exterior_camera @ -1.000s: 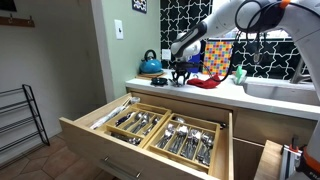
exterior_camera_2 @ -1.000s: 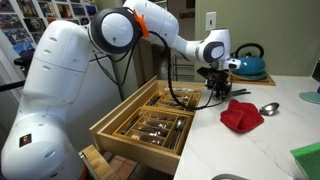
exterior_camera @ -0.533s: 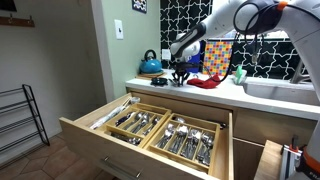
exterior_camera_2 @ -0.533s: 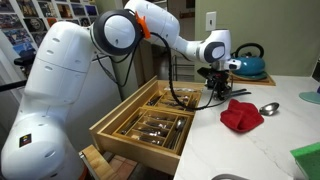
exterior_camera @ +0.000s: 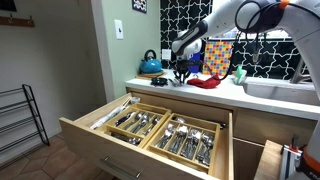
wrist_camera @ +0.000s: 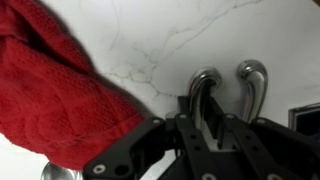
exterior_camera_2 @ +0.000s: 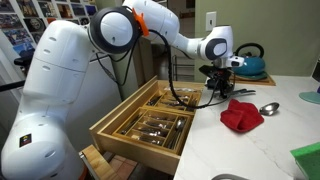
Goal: Put a knife in the drawer
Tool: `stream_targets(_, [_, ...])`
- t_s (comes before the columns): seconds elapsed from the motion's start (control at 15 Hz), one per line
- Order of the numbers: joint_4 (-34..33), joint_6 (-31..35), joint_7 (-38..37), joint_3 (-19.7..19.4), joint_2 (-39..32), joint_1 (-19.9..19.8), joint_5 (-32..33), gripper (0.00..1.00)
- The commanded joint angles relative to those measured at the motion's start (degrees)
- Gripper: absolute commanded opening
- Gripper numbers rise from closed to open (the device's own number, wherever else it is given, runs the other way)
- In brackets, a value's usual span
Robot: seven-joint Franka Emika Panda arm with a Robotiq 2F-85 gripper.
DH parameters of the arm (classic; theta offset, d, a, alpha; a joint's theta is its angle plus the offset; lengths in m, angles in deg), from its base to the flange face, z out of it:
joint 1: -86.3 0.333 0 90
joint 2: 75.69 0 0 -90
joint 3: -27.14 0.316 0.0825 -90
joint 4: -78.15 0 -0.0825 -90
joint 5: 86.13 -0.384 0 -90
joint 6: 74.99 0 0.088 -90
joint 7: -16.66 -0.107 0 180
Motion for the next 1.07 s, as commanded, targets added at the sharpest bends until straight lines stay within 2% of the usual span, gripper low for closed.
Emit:
stream_targets(0.0, [6.68,3.20,-0.49,-0.61,6.38,1.33,1.58,0.05])
stream_targets(0.4, [22.35,15.90,2.50,0.38,21.00,5.48,8.44,0.05])
stream_targets(0.6, [30.03,20.26,5.89,2.37,28.35,7.08,12.08,0.05])
stream_targets(0.73, [33.46,20.25,10.11,4.53,32.21,7.52,11.96,0.05])
stream_targets(1.0, [37.08,17.19,19.81,8.88,36.84,9.16,7.60,0.05])
